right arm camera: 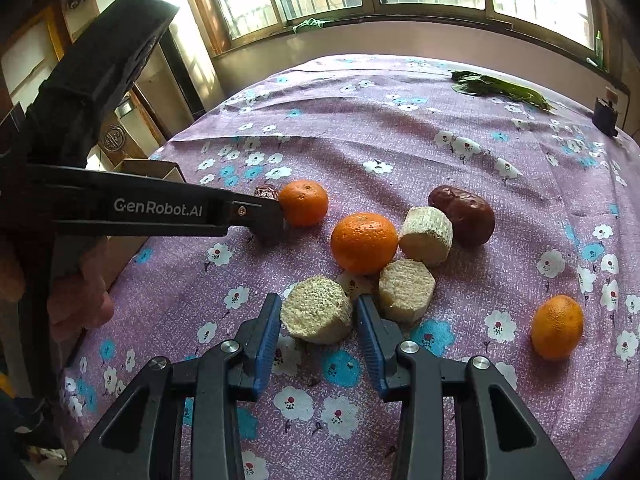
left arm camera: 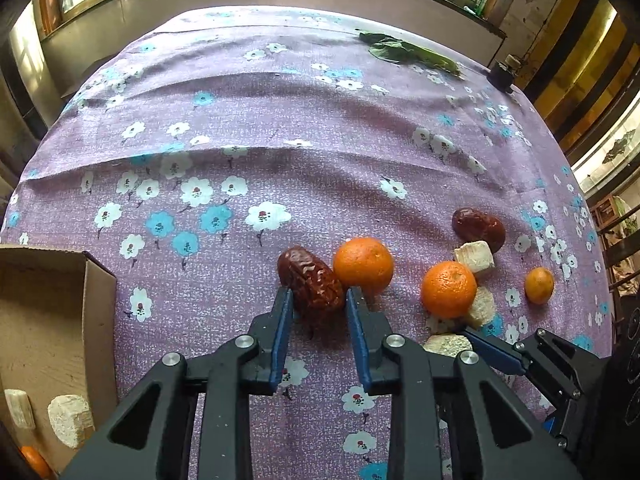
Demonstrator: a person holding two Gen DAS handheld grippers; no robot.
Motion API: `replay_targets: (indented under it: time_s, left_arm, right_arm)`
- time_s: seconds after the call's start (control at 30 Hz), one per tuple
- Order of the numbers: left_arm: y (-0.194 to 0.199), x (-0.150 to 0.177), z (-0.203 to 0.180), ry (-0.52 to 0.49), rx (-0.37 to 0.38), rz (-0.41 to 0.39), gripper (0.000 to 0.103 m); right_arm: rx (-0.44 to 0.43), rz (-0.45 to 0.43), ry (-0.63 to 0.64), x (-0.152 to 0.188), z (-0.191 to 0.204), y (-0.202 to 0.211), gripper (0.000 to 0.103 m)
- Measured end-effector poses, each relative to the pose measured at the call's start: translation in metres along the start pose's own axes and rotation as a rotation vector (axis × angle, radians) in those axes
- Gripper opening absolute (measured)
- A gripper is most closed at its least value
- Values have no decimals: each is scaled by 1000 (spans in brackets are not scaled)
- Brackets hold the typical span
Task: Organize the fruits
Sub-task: 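Grasp a round white cake with right tool while left tool grasps a red date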
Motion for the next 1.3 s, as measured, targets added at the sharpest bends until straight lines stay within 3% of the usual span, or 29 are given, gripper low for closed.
replay_targets:
  time_s: [0.07,0.13,0.17,0.3,0.5,0.63,0.83,1.0,1.03,1.07,1.1,1.3]
  left_arm:
    - [1,0,0,-8,6,-4,35]
    - [3,2,0,-14,-8,-2,63]
    - [5,2,1,-8,-16,-15,66]
    - [1,-3,8,24,-57,1,66]
    - [0,-3,22,49,-184,30,66]
    - [-4,-6,30,86,-142,45,66]
    - [0,-15,19,59,-98,17,66]
    - [-3,-23,17,38,-121,11,66]
    - [-4,-24,19,45,-114,14,61]
    - [-6,-24,21,51,-102,21,44]
    - [-9,-23,23,54,-80,39,33]
    - [-12,-19,25,73,-49,35,29]
  right_arm:
    - [-3,-4,-2,0,0,0,42]
    - [-6,-5,-4,0,-1,1,42]
    - [-7,-5,-5,0,-1,0,42]
    - [-5,-3,-1,-1,0,0,42]
    - [-13,-1,-7,-2,0,-1,42]
    - [-4,1,0,-1,1,0,42]
    - [-12,-7,-12,-1,-1,0,42]
    - [2,-17,-1,-3,1,-2,42]
    - [4,-17,-1,-3,1,-2,42]
    - [6,-16,0,-4,1,-2,42]
    - [7,-16,0,-4,1,-2,42]
    - [8,-13,3,-4,1,-3,42]
Point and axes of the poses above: each gripper's, at about its wrist camera, not at the fingertips, and y roughly against the way its jaws point, z to its left, x to its underside, the point moved 3 cm from there along -y, roughly the way its jaws point, and after that the axes turned 10 degrees about z, right-handed, at the moved point
